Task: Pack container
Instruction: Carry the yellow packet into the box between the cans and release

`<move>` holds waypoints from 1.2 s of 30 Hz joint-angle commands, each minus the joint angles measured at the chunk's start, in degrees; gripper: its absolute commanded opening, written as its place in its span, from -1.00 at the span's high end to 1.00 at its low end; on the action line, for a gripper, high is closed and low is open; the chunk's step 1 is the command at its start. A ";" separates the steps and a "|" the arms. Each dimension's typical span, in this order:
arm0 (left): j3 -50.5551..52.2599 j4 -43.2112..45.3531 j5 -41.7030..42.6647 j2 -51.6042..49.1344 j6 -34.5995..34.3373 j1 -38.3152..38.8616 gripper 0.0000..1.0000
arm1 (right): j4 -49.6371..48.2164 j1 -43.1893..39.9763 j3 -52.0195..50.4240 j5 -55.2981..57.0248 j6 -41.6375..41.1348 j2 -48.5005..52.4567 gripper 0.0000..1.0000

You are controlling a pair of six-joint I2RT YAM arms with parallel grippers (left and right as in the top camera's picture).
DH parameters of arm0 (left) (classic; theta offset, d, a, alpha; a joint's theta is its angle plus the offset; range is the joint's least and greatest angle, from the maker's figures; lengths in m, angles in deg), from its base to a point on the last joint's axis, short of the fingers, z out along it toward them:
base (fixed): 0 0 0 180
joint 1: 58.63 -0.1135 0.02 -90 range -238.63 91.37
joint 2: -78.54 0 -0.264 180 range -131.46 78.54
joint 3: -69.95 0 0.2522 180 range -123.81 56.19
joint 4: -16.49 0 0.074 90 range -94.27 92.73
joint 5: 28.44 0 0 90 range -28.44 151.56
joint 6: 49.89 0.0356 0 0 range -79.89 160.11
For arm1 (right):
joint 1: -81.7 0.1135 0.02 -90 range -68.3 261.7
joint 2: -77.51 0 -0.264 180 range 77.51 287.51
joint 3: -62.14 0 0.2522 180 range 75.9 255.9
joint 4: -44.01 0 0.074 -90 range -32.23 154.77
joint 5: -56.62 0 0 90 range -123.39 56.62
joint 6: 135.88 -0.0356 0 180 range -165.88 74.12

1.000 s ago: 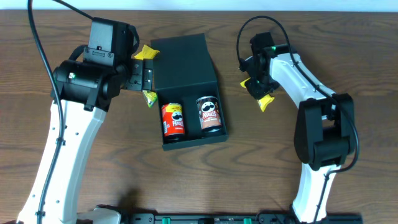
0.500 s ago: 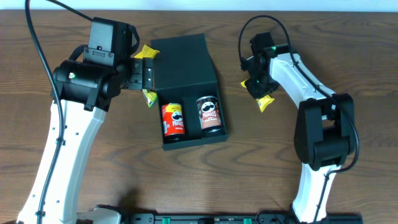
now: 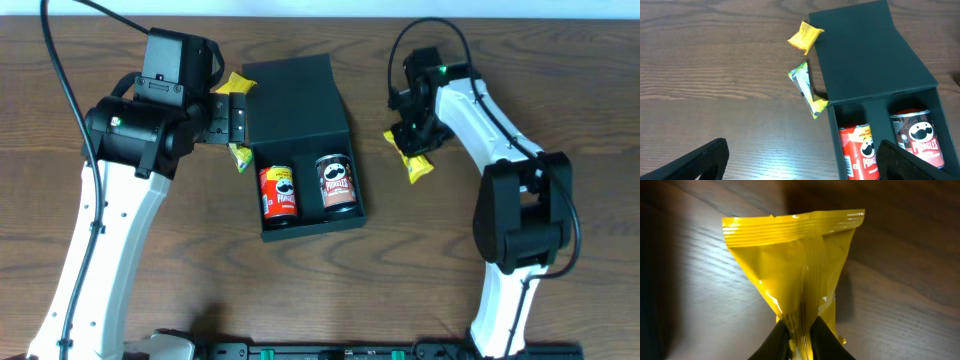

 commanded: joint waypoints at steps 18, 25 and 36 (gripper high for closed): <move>0.28 -0.04 -0.81 0.13 -0.66 0.17 -0.91 | 13.44 7.69 13.09 -14.25 -6.40 -0.28 0.66; 0.28 -0.13 -0.81 0.13 -0.66 0.17 -0.91 | 17.18 10.38 16.28 -16.44 -8.68 -0.28 0.67; 0.28 -0.13 -0.81 0.13 -0.63 0.17 -0.91 | 18.34 13.33 17.25 -27.82 -16.87 -0.28 0.72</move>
